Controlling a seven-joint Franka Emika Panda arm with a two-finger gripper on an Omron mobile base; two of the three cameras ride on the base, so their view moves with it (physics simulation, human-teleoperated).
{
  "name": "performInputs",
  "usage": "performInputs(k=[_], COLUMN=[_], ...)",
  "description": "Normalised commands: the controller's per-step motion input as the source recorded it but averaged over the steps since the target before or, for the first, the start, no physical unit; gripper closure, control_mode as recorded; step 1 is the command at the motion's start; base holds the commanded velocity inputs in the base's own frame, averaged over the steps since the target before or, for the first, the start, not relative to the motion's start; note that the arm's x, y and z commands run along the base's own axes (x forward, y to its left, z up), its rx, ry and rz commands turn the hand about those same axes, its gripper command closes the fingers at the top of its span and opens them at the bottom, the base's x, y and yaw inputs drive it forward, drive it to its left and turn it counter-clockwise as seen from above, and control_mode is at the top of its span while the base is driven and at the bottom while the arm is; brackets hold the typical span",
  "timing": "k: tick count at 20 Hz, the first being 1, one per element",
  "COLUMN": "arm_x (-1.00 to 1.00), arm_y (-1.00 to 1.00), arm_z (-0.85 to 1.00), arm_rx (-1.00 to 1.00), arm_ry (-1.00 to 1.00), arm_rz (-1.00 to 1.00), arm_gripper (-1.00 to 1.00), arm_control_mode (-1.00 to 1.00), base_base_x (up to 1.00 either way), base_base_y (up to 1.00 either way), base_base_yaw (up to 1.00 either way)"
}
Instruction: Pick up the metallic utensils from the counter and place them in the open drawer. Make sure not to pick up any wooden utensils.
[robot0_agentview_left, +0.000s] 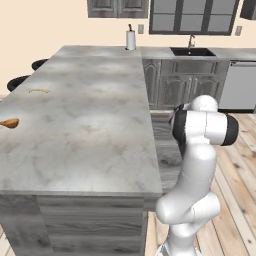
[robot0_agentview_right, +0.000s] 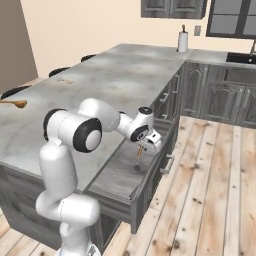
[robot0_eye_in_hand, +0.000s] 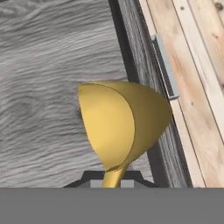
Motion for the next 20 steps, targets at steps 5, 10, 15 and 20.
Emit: performInputs(k=[5,10,15,20], arm_x=[0.47,0.48,0.46,0.18], arm_y=[-0.08,0.00,-0.01,-0.03], arm_z=[-0.09,-0.15,-0.27,-0.52], arm_rx=[0.00,0.00,0.00,0.02], arm_ry=[0.00,0.00,0.00,0.00], arm_rz=[0.00,0.00,0.00,0.00], arm_gripper=[1.00,1.00,1.00,1.00], arm_control_mode=[-1.00,-1.00,-1.00,-1.00], base_base_x=[0.00,0.00,0.00,0.00], base_base_y=[0.00,0.00,0.00,0.00], base_base_yaw=[0.00,0.00,0.00,0.00])
